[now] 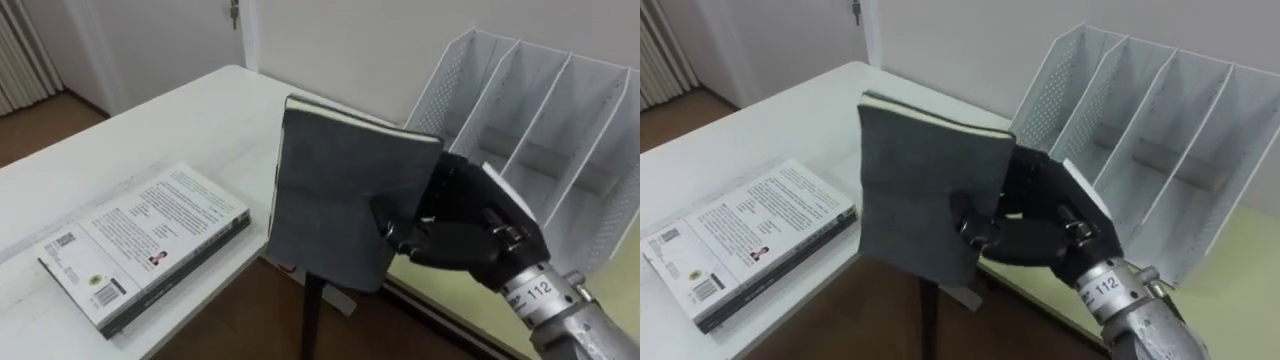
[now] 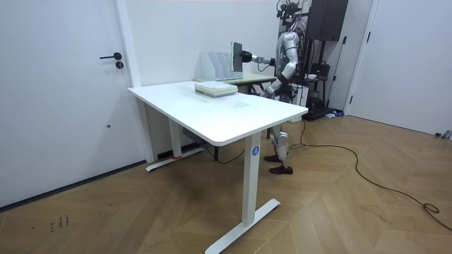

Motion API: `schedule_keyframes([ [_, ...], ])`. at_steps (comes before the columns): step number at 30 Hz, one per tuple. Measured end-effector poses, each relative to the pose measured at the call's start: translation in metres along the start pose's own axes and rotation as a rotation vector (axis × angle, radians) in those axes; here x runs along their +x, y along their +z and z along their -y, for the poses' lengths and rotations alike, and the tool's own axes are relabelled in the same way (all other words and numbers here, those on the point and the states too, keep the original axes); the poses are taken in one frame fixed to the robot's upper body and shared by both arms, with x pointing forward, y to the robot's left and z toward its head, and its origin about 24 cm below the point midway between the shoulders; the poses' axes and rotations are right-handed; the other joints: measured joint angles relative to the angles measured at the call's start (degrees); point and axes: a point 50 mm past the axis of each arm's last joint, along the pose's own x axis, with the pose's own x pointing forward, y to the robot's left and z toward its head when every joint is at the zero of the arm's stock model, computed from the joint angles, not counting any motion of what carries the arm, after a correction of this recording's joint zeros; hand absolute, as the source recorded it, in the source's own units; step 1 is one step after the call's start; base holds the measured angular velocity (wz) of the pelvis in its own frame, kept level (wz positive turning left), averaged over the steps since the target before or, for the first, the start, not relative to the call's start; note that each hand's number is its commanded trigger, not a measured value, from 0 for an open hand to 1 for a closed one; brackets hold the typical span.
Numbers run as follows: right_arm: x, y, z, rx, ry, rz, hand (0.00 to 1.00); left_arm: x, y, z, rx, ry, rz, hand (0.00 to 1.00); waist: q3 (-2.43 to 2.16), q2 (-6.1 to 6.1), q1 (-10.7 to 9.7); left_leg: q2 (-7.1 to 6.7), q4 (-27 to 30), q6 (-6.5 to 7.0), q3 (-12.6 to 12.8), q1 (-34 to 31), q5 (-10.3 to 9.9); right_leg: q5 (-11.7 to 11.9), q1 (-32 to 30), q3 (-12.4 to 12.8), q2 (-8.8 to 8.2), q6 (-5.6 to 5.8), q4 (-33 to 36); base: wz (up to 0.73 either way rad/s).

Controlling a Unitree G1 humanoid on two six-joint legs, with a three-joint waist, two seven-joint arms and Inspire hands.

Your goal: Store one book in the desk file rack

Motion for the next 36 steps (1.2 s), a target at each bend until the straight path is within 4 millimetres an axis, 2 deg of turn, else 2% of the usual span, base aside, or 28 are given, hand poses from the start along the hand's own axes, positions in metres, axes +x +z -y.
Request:
schedule_keyframes([
  [3, 0.000, 0.017, 0.011, -0.061, -0.134, 0.072, 1.00, -0.002, -0.029, -0.001, -0.032, 0.064, -0.122, 0.00, -0.27, -0.22, 0.34, 0.01, 0.05, 0.00, 0.01, -0.26, 0.00, 0.01, -0.20, 0.06, 0.04, 0.02, 0.00, 0.00],
  [8, 0.002, 0.033, 0.032, -0.142, -0.329, 0.139, 1.00, -0.014, -0.064, -0.006, -0.112, 0.161, -0.258, 0.00, -0.31, -0.21, 0.57, 0.05, -0.02, 0.00, 0.04, -0.19, 0.00, 0.02, -0.16, 0.00, 0.12, 0.01, -0.06, 0.00],
  [15, 0.008, 0.067, 0.055, -0.227, -0.594, 0.292, 1.00, -0.031, -0.089, -0.014, -0.201, 0.289, -0.343, 0.00, -0.43, -0.40, 0.74, 0.05, -0.06, 0.00, 0.15, -0.15, 0.00, 0.02, -0.15, 0.03, 0.16, 0.00, -0.07, 0.00],
  [23, 0.012, 0.092, 0.068, -0.240, -0.864, 0.440, 1.00, -0.033, -0.097, -0.013, -0.254, 0.340, -0.371, 0.00, -0.49, -0.87, 2.11, 0.04, -0.09, 0.00, -0.05, 0.57, 0.00, 0.02, 0.46, -0.18, 0.47, 0.00, -0.08, 0.00],
  [30, 0.012, 0.098, 0.078, -0.200, -1.016, 0.483, 1.00, -0.034, -0.100, -0.014, -0.298, 0.366, -0.381, 0.00, -0.39, -1.12, 2.29, -0.25, -0.11, 0.00, -0.05, 0.30, 0.00, 0.02, 0.25, -0.15, 0.48, 0.00, -0.09, 0.00],
  [36, 0.012, 0.101, 0.088, -0.169, -1.141, 0.504, 1.00, -0.032, -0.099, -0.017, -0.305, 0.390, -0.409, 0.00, -0.34, -1.20, 3.24, -0.39, -0.12, 0.00, -0.12, 0.29, 0.01, 0.01, 0.24, -0.01, 0.57, 0.00, -0.21, 0.00],
])
